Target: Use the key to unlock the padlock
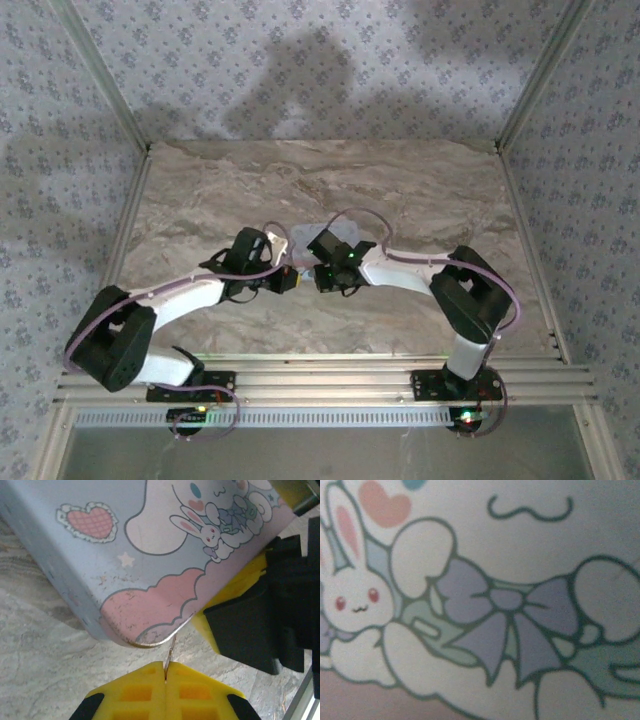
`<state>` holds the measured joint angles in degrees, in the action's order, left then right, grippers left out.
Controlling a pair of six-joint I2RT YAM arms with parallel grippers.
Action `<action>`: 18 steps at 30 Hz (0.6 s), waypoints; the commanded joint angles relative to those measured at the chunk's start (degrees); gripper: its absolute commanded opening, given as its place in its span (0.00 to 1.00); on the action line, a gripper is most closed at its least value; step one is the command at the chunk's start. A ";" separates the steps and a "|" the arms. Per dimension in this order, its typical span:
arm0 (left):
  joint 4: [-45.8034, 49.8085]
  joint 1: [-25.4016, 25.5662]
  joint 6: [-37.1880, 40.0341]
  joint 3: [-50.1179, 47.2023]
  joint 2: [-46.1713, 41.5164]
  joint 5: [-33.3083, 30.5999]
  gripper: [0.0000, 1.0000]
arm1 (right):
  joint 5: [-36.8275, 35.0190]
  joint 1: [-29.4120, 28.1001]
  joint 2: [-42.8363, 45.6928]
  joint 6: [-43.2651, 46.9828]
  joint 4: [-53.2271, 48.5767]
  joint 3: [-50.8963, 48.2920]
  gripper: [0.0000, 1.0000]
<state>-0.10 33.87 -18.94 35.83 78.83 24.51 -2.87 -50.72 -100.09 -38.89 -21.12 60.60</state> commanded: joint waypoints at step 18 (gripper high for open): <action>1.59 -0.83 1.13 0.52 -5.37 -0.43 0.00 | -19.46 -4.67 1.81 -9.56 -1.52 1.37 0.51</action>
<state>0.64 33.21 -17.61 37.50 75.26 24.40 -16.80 -54.37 -96.14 -45.95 -21.89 59.88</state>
